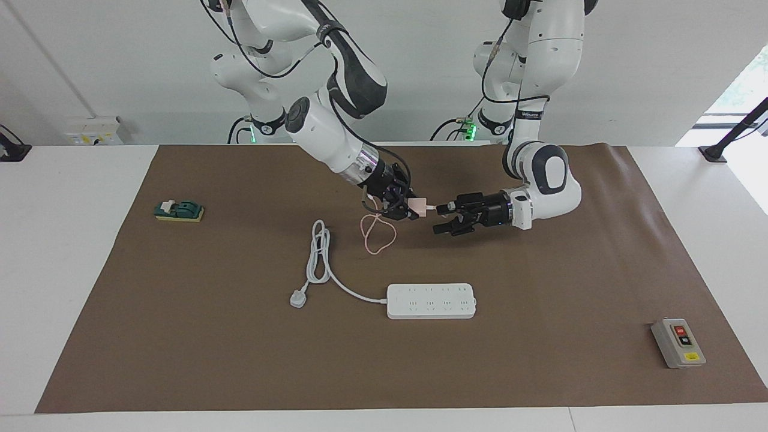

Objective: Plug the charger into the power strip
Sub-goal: 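Carry the charger with the right gripper into the left gripper's fingers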

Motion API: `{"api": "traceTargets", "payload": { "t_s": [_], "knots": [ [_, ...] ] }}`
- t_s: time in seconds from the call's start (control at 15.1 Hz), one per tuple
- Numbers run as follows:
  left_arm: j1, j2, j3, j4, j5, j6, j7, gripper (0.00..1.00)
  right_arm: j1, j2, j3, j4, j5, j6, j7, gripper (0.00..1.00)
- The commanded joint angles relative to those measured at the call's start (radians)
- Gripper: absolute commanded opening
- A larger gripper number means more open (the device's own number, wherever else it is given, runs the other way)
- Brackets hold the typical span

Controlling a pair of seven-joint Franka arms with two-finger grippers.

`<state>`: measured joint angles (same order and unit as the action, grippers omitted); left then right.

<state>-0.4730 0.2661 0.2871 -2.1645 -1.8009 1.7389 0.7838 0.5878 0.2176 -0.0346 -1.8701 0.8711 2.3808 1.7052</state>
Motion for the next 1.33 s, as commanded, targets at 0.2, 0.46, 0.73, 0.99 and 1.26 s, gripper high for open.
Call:
{"api": "traceTargets", "payload": {
  "t_s": [0.2,0.46,0.73,0.99,1.26],
  "knots": [
    [-0.021,0.016,0.018,0.014,-0.023,0.004,0.017,1.00,0.017,-0.024,-0.002,-0.032,0.020,0.052,-0.004,0.00],
    [-0.021,0.016,0.018,0.014,-0.023,0.004,0.017,1.00,0.017,-0.004,-0.002,-0.023,0.019,0.061,-0.007,0.00],
    [-0.021,0.016,0.018,0.014,-0.023,0.002,0.018,1.00,0.039,0.031,-0.002,-0.015,0.016,0.087,-0.009,0.00],
    [-0.021,0.016,0.018,0.014,-0.023,0.001,0.034,1.00,0.047,0.055,-0.004,0.008,0.006,0.095,-0.007,0.00],
    [-0.021,0.016,0.017,0.014,-0.025,0.004,0.034,1.00,0.047,0.077,-0.002,0.034,0.006,0.097,-0.004,0.00]
  ]
}}
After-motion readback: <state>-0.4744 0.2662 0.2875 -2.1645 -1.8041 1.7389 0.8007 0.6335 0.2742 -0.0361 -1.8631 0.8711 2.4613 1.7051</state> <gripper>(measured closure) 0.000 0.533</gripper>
